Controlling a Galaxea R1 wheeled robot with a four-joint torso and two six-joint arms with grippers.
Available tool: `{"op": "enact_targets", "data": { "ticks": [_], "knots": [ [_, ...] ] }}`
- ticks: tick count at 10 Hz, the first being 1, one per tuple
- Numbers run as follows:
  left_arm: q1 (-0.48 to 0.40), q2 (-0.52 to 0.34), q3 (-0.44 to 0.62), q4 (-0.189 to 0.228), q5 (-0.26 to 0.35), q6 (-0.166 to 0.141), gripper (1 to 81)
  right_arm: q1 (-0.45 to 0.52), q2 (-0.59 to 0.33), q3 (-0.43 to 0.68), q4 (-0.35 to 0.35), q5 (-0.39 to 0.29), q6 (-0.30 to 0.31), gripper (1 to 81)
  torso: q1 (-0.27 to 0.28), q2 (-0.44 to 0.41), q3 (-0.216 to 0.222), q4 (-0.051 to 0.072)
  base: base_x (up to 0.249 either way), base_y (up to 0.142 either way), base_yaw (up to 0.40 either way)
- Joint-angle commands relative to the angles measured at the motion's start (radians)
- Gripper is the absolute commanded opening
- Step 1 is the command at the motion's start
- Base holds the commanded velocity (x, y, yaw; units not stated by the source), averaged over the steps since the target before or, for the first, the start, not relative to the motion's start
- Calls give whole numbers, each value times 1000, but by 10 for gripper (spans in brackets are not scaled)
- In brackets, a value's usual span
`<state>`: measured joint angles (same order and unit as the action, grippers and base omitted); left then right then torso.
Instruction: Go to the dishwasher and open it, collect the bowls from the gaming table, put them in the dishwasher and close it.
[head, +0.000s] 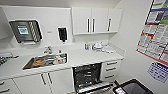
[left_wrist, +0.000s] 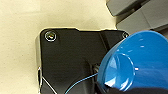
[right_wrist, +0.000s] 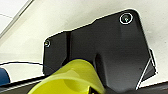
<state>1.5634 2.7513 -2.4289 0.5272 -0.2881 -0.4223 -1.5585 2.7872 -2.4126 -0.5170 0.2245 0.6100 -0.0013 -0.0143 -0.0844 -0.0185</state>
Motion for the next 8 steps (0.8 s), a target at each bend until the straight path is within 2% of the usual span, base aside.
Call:
{"op": "enact_targets", "data": {
  "ticks": [1, 6, 8],
  "knots": [
    [-33, -16, 5, 7, 27, -1, 10, 36, -16, 4, -12, -31, -3, 10, 1, 0, 0, 0, 114, 0, 0],
    [-33, -14, 5, 5, 27, -1, 10, 34, -9, -6, -12, -31, -1, 10, 1, 0, 0, 0, 113, 0, 0],
    [-33, -13, 5, 5, 27, -1, 10, 34, -7, -8, -12, -31, -1, 10, 1, 0, 0, 0, 42, 0, 0]
  ]
}}
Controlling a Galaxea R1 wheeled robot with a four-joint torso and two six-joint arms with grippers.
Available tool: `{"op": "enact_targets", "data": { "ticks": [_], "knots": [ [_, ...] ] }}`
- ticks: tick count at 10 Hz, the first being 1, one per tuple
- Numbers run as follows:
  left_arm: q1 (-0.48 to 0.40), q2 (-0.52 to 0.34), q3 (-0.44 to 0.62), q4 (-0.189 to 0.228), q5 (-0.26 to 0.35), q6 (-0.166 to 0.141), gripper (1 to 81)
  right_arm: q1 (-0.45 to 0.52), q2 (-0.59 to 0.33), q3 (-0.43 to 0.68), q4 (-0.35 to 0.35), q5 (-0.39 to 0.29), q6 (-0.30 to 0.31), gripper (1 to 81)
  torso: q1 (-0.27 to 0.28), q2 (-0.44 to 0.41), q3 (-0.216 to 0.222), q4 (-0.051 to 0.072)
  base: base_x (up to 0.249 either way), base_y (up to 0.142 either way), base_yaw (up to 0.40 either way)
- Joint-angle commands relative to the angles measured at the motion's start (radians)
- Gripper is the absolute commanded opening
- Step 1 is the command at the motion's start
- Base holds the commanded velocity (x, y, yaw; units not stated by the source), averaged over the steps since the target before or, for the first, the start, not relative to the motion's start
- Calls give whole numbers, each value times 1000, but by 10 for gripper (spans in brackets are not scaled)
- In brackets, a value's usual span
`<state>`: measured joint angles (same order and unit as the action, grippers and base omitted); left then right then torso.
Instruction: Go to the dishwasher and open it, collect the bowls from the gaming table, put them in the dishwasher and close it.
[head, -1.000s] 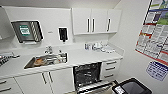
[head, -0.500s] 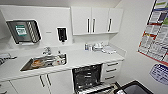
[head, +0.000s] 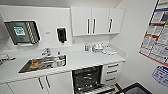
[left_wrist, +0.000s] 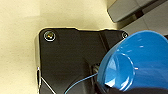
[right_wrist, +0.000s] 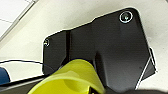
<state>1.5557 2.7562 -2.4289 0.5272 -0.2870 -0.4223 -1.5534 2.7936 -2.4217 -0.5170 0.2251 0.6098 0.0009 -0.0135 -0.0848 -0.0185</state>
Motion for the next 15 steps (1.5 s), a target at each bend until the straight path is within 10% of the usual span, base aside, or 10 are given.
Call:
{"op": "enact_targets", "data": {
  "ticks": [1, 15],
  "knots": [
    [-24, -18, 5, 4, 26, -1, 10, 29, -13, 0, -12, -32, -1, 10, 0, 0, 0, 0, 0, 0, 0],
    [-25, -19, 5, 13, 28, -3, 10, 29, -10, -3, -14, -33, -2, 10, -1, 0, 0, 0, 0, 0, 0]
  ]
}}
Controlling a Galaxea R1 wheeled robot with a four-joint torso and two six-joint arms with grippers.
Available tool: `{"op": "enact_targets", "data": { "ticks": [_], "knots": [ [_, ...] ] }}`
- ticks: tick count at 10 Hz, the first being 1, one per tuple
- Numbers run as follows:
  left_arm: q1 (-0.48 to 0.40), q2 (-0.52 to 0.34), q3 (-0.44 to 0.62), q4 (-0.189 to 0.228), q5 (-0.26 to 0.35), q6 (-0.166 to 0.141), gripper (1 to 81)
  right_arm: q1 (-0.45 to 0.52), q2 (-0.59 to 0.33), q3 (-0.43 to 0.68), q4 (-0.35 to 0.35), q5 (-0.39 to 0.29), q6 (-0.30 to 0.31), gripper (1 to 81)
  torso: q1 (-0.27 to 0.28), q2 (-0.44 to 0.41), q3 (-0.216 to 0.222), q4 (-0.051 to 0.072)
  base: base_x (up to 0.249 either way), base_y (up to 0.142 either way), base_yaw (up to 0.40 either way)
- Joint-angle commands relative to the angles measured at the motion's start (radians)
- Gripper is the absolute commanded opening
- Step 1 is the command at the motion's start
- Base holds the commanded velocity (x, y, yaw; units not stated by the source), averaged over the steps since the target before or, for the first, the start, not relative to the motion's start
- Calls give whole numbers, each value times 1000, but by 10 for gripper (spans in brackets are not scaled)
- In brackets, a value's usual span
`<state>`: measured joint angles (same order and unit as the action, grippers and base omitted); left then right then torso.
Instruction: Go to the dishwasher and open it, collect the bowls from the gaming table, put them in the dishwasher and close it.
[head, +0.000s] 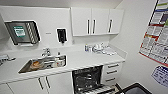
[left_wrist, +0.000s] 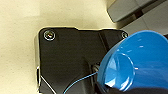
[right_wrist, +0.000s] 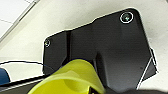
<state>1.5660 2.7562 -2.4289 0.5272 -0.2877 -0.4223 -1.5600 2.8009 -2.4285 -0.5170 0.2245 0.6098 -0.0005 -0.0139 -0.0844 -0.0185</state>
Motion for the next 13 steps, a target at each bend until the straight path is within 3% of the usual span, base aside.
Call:
{"op": "enact_targets", "data": {
  "ticks": [1, 4, 13],
  "knots": [
    [-36, -18, 5, 13, 28, -3, 10, 36, -16, 0, -14, -33, -2, 10, 1, 0, 0, 0, 0, 0, 0],
    [-36, -19, 5, 13, 28, 0, 10, 36, -18, 0, -14, -31, -2, 10, 1, 0, 0, 0, 0, 0, 0],
    [-36, -18, 5, 11, 27, 0, 10, 36, -16, -3, -14, -31, -2, 10, 1, 0, 0, 0, 0, 0, 162]
  ]
}}
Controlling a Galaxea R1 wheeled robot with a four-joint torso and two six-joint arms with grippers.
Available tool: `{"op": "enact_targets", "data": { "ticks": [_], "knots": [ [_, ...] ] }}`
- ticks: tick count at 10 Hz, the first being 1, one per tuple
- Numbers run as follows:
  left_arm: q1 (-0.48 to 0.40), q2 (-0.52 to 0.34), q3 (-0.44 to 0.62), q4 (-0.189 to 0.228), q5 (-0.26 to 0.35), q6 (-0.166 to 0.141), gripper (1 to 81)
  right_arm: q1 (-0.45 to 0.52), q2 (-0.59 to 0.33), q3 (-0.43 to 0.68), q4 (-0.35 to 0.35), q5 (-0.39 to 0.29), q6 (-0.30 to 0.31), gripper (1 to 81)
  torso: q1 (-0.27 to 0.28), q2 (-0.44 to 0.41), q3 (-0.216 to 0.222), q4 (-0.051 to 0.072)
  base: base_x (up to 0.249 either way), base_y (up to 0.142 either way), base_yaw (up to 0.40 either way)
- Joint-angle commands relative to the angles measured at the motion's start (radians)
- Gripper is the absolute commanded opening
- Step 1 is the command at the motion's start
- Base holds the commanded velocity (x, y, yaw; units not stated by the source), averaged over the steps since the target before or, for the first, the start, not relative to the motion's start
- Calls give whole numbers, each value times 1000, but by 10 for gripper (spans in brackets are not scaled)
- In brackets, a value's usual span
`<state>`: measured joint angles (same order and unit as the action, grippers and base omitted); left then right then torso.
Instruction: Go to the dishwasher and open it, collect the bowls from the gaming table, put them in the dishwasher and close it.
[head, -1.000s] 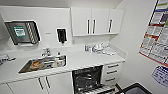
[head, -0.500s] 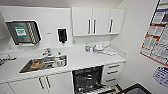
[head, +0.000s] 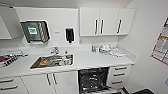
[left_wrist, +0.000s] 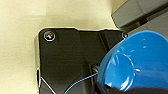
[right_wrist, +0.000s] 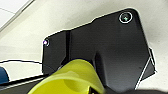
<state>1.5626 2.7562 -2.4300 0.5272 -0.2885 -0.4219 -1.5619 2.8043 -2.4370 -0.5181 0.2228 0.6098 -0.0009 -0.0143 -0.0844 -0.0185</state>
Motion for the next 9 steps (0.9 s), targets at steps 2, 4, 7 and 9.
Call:
{"op": "enact_targets", "data": {
  "ticks": [2, 4, 7, 9],
  "knots": [
    [-31, -19, 6, 11, 29, 0, 10, 38, -19, 6, -13, -29, -2, 10, 1, 0, 0, 0, 0, 0, 162],
    [-31, -19, 6, 13, 29, 0, 10, 38, -19, 6, -13, -29, -2, 10, 1, 0, 0, 0, 0, 0, 146],
    [-32, -21, 6, 7, 29, 0, 10, 39, -19, 6, -13, -29, -2, 10, 1, 0, 0, 0, 0, 0, 0],
    [-31, -22, 6, 5, 28, -3, 10, 41, -18, 6, -13, -30, -2, 10, 1, 0, 0, 0, 0, 0, 0]
  ]
}}
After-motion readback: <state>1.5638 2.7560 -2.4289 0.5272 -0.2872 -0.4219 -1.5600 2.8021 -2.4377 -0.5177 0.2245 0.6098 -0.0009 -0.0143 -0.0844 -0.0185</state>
